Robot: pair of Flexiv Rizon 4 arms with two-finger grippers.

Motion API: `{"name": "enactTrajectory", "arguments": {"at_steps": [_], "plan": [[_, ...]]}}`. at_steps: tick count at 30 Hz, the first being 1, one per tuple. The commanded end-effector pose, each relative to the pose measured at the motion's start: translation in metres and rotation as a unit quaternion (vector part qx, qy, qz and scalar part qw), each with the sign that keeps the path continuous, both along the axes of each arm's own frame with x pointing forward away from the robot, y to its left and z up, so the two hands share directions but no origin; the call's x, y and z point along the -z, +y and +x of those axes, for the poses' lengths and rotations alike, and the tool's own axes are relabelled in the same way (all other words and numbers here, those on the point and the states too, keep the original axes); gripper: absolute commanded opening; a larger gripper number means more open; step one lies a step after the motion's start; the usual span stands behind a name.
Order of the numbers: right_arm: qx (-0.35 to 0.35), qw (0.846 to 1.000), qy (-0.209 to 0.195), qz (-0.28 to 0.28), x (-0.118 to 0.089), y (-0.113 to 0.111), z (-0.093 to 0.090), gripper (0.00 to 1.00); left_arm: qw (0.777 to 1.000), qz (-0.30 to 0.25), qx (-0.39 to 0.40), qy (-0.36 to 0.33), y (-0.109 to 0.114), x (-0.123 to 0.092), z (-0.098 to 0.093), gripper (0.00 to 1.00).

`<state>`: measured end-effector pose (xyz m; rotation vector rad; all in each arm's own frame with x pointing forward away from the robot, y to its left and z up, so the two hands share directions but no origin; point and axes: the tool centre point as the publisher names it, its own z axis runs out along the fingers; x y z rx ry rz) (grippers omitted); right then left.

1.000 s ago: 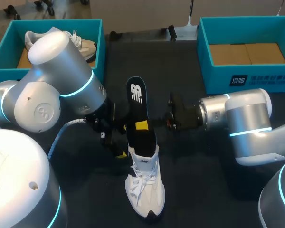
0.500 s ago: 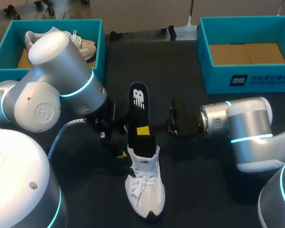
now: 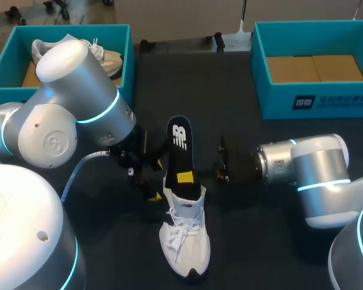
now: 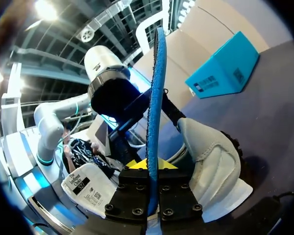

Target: Take the shoe out of the shoebox, open the shoe tongue, remove and reinsert the insole, then place the shoe into the shoebox

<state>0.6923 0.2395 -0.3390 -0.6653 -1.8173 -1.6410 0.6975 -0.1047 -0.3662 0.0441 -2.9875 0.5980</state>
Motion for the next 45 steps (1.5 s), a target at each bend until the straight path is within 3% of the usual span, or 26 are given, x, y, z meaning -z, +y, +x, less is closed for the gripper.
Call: {"name": "enactTrajectory", "arguments": {"at_steps": [1, 10, 12, 17, 25, 31, 37, 39, 45], "plan": [[0.005, 1.000, 0.003, 0.006, 0.006, -0.001, -0.008, 0.00, 1.000, 0.000, 0.000, 0.000, 0.000, 0.001, 0.000, 1.00], [0.002, 1.000, 0.004, -0.007, 0.004, 0.003, -0.012, 0.00, 1.000, 0.000, 0.000, 0.000, 0.000, 0.001, 0.000, 1.00], [-0.001, 1.000, 0.003, -0.009, 0.003, 0.005, -0.011, 0.35, 1.000, 0.000, 0.000, 0.000, 0.000, 0.001, 0.000, 1.00], [-0.007, 1.000, -0.014, -0.014, -0.005, 0.009, -0.008, 0.39, 1.000, 0.000, 0.000, 0.000, 0.000, 0.001, 0.000, 1.00], [-0.019, 0.999, -0.038, -0.022, -0.017, 0.014, -0.003, 0.38, 1.000, 0.000, 0.000, 0.000, 0.000, 0.001, 0.000, 1.00], [-0.011, 0.999, -0.035, -0.017, -0.022, 0.014, 0.010, 0.36, 1.000, 0.000, 0.000, 0.000, 0.000, 0.001, 0.000, 1.00], [-0.002, 1.000, -0.015, -0.009, -0.023, 0.013, 0.023, 0.24, 1.000, 0.000, 0.000, 0.000, 0.000, 0.001, 0.000, 1.00], [0.000, 1.000, -0.011, -0.009, -0.023, 0.014, 0.028, 0.00, 1.000, 0.000, 0.000, 0.000, 0.000, 0.001, 0.000, 1.00], [0.013, 1.000, 0.022, -0.016, -0.015, 0.015, 0.036, 0.00, 1.000, 0.000, 0.000, 0.000, 0.000, 0.001, 0.000, 1.00]]}}
